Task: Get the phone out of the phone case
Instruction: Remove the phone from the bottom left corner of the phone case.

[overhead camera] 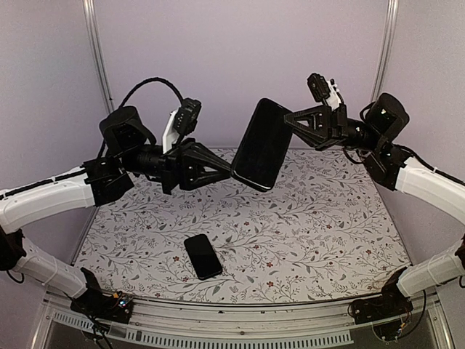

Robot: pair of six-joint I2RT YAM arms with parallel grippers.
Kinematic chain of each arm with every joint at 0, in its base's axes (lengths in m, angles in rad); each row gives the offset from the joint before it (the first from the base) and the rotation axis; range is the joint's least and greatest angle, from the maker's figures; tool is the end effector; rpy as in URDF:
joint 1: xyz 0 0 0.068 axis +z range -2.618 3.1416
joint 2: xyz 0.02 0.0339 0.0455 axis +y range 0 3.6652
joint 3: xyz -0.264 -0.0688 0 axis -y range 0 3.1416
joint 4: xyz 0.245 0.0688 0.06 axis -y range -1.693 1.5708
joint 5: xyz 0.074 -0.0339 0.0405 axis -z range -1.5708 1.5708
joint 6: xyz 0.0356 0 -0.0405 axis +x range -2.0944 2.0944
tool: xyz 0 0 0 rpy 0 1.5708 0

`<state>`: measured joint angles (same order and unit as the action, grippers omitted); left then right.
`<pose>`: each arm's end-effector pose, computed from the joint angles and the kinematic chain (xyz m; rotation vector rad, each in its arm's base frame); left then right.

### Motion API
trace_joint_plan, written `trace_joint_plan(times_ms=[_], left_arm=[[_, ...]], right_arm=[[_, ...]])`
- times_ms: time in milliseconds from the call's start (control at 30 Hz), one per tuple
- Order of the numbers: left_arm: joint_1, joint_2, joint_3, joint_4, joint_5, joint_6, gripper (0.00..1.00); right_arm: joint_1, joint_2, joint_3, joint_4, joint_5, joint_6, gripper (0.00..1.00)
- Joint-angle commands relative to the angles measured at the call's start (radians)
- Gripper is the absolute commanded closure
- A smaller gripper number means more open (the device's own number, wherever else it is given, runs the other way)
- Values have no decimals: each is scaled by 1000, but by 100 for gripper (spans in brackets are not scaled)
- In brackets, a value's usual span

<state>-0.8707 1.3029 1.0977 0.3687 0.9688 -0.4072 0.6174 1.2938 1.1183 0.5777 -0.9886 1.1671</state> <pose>0.1677 -0.2446 0.3922 1.2287 1.2252 -1.6593 0.2157 0.1896 0.4204 -0.6756 1.5591 1.9962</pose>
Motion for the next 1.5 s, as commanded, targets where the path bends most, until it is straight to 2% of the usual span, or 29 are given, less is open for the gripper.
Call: trace_joint_plan(times_ms=[0,133,267,300,367,400,567,633,800,1033,1200,1467], left_arm=[[-4,-14,62,-108,-238,186,100],[-5,-30,70,-178,-331,246,100],[-4,-50,54,-199,-386,239,98],[-4,-58,45,-196,-395,227,84],[-4,-80,9,-172,-401,195,49],[-4,-96,-10,-160,-400,186,34],[1,-188,-120,-63,-406,171,5],[12,-194,-134,-16,-363,136,1],[18,-164,-140,159,-211,24,1],[18,-71,-78,229,-194,-17,1],[16,-7,-26,267,-171,-49,8],[-3,28,5,264,-135,-16,30]], right_arm=[[21,10,-14,22,-4,82,100],[21,9,-27,16,4,101,100],[13,-1,-39,16,21,102,100],[6,-3,-41,17,26,100,100],[-20,-17,-45,15,39,94,100],[-32,-22,-46,16,42,95,100],[-47,-36,-6,15,48,88,100],[-48,-43,7,15,62,77,100],[-48,-53,36,21,96,60,100],[-48,-63,48,73,105,72,100],[-48,-67,45,79,101,73,100],[-48,-67,51,81,101,67,100]])
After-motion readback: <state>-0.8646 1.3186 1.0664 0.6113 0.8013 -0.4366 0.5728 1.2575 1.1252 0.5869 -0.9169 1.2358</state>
